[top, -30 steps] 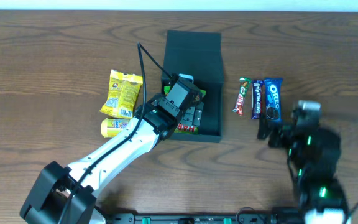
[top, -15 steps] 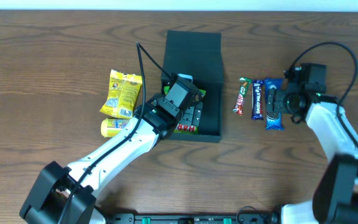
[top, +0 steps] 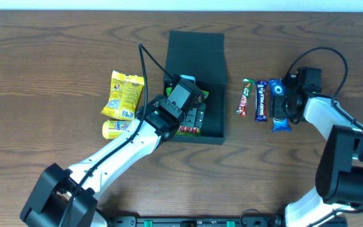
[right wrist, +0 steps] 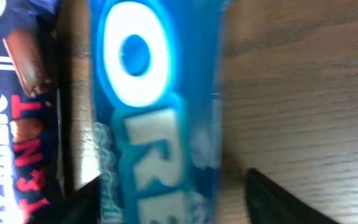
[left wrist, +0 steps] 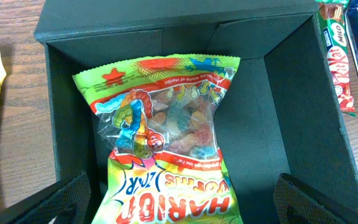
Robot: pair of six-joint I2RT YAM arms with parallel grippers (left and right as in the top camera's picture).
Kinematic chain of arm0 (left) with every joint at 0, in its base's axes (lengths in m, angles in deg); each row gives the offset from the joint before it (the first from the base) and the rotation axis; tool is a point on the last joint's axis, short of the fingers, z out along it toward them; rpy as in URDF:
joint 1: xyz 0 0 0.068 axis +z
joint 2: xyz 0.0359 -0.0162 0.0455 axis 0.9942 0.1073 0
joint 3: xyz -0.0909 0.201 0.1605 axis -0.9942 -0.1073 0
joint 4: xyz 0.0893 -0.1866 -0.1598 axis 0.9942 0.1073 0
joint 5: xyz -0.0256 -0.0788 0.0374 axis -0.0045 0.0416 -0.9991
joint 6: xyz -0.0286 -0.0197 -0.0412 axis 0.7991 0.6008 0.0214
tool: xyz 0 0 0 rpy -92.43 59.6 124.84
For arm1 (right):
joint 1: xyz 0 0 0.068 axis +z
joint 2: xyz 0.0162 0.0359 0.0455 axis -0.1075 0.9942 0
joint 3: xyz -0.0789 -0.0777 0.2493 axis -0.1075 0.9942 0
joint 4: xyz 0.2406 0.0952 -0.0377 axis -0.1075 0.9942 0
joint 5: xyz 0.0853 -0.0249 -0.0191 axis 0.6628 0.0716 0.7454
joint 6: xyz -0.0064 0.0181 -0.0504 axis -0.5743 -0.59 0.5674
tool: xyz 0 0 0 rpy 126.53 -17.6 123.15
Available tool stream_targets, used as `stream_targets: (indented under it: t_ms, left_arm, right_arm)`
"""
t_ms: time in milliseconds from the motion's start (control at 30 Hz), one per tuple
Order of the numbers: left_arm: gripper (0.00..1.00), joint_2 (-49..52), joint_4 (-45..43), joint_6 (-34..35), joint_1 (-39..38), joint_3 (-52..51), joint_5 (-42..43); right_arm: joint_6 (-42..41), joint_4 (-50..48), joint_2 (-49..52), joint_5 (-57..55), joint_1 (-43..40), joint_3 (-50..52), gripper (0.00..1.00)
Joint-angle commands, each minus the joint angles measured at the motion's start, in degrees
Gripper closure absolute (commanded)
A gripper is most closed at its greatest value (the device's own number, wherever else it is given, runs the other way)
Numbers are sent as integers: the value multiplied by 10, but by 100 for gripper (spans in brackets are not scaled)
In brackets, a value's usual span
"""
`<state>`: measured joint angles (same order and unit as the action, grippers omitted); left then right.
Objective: Pack container
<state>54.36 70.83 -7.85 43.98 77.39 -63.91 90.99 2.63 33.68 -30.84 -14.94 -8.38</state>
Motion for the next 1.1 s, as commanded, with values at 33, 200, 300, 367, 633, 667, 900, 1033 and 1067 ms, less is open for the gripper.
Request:
stream_targets:
  t_ms: [33, 200, 300, 367, 633, 667, 900, 1033, 1067]
  left_arm:
    - [5, -9, -6, -12, 1, 10, -6]
    - [5, -54, -11, -44, 1, 17, -53]
    - [5, -112, -8, -71, 2, 18, -110]
    - [5, -143, -3, -86, 2, 18, -144]
    - [5, -217, 92, -108, 46, 18, -246]
    - [5, -218, 112, -108, 65, 17, -246]
    - [5, -202, 123, -118, 196, -8, -187]
    - [5, -161, 69, -196, 260, -28, -54]
    - [5, -145, 54, -221, 270, -33, -27]
  right_arm:
    - [17, -9, 7, 3, -5, -11, 48]
    - [17, -9, 7, 3, -5, -11, 58]
    - [17, -4, 3, 22, -5, -16, 68]
    - [17, 0, -8, 47, -5, -23, 74]
    - [12, 56, -103, 106, 2, -74, 77]
    - [12, 67, -122, 113, 5, -82, 77]
    - [-54, 104, -238, 162, 80, -105, 77]
    - [-101, 122, -245, 166, 156, -104, 78]
    - [-109, 122, -241, 166, 174, -103, 77]
